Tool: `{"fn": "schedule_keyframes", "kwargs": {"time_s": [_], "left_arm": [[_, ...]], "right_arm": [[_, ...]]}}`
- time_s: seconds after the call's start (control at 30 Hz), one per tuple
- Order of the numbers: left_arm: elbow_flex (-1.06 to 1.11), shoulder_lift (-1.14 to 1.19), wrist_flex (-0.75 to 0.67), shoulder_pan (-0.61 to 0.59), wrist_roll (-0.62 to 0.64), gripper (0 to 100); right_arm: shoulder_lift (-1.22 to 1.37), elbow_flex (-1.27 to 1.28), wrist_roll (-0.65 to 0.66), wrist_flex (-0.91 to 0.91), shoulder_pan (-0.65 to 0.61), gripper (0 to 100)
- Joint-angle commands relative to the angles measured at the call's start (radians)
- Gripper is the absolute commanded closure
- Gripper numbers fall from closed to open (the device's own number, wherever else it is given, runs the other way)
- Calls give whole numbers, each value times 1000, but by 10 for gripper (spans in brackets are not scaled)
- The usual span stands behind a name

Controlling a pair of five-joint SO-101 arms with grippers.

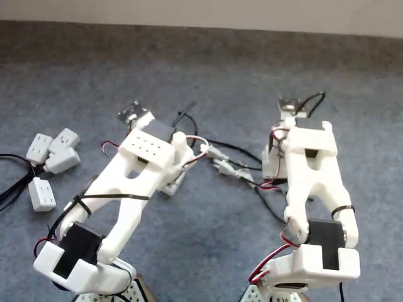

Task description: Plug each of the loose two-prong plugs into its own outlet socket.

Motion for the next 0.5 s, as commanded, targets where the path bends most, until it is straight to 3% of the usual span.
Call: {"fn": "schedule_keyframes", "kwargs": {"time_s": [0.0,0.47], "left_arm": [[18,-2,-11,-62,8,993],[76,-2,-71,-62,9,993]], "right_arm": [[-10,2,-12,-12,5,992],[-10,2,-11,-12,5,992]]}}
